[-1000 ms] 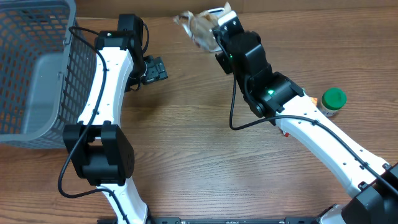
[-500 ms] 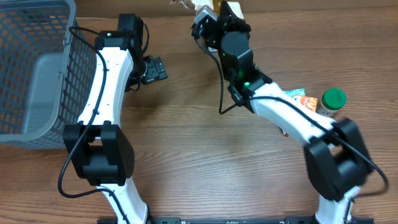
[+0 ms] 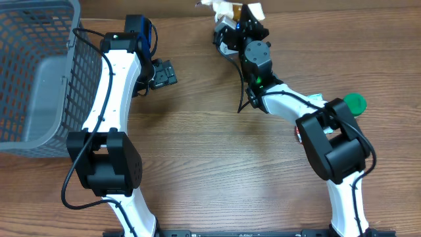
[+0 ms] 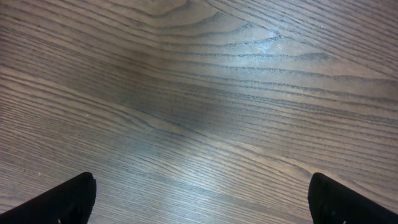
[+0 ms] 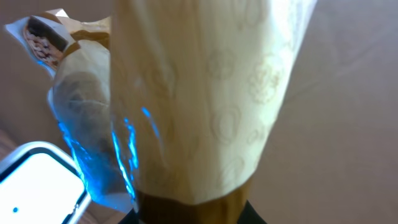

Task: Scan the item barcode
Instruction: 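Lift the PanTree bag and hold it up to the white scanner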

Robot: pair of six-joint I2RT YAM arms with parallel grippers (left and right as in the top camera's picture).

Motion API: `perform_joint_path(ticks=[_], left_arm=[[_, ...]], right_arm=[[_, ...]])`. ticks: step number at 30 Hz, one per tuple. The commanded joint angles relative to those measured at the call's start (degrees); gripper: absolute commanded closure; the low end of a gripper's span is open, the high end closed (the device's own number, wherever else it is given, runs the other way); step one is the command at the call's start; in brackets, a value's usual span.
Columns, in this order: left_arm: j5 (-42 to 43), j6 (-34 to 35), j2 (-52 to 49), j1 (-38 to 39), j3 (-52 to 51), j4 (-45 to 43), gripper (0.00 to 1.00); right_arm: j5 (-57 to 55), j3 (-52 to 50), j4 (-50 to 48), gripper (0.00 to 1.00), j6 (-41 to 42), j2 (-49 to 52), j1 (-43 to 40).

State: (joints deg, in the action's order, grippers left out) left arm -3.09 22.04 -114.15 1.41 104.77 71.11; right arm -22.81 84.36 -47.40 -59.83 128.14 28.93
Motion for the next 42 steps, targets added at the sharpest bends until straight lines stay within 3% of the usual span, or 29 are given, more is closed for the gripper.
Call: perform_joint_path(ticks=[1,9,17,32,42], left_arm=[[-0.48,-0.87,-0.07,0.11,1.05,-0.02,0.0],[-0.48,-0.87,-0.07,0.11,1.05,-0.02,0.0],[-0.48,-0.87,-0.07,0.11,1.05,-0.02,0.0],[-0.48,-0.87,-0.07,0.11,1.05,-0.02,0.0],[-0.48,-0.87,-0.07,0.11,1.05,-0.02,0.0]], right_arm=[[1.03,5.11,-0.94,0.96,-0.26,2.64,0.24],[1.07,9.27,2.86,0.96,1.11,4.66,-0.17],[1.05,9.27,13.38,0.96,6.4,4.66,-0.48],[-1.97,9.27,15.02,0.96,7.56,4.66,2.91],[-11.63,9.27,17.16,0.96,9.07,4.63,3.39]])
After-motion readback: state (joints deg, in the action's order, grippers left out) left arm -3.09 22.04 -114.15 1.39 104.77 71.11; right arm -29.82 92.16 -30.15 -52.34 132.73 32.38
